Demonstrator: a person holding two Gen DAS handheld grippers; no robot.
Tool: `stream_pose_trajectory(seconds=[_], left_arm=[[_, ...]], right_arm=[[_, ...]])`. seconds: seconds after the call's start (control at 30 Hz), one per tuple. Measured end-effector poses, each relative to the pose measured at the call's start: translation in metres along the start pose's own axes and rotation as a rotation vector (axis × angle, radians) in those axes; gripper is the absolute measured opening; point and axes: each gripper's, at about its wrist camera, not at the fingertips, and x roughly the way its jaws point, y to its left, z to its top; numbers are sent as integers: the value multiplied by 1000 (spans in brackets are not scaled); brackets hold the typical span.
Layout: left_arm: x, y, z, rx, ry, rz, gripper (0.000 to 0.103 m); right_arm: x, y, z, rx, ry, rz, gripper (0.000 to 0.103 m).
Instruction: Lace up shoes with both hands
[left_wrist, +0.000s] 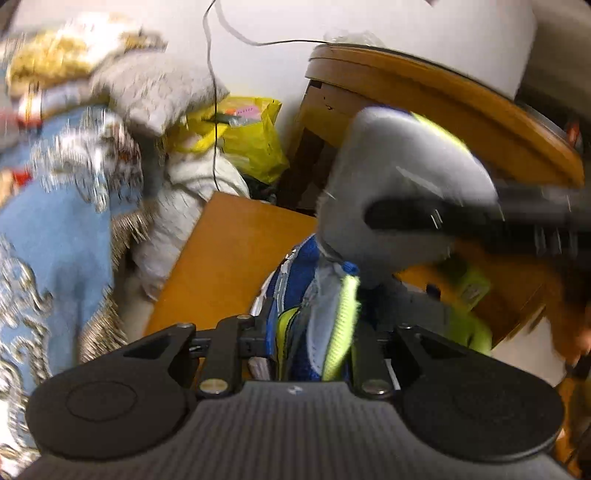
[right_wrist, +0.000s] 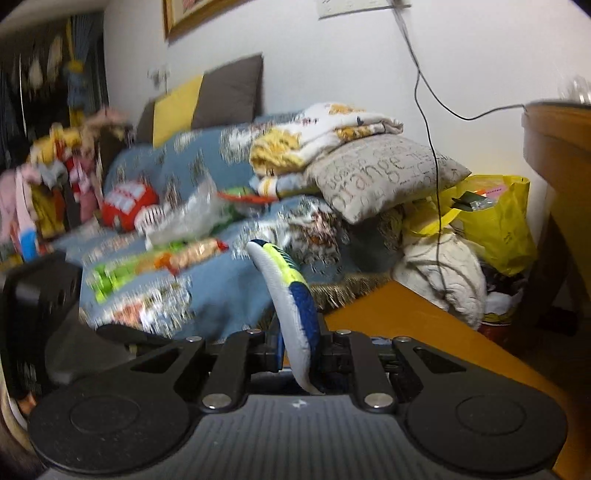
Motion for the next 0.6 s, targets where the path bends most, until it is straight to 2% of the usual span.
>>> stream_pose_trajectory(seconds=[0.1, 0.23, 0.5, 0.6], left_arm=[[0, 6, -1, -57, 1, -25, 24], [-1, 1, -3, -53, -18, -6, 24], [-3, 8, -3, -92, -16, -32, 24], [-3, 9, -3, -113, -20, -34, 24]], right_arm=[[-1, 11, -2, -62, 48, -19, 16], [1, 24, -9, -144, 105, -28, 16], [4, 44, -18, -329, 193, -46, 17], [5, 51, -24, -444, 221, -44, 17]])
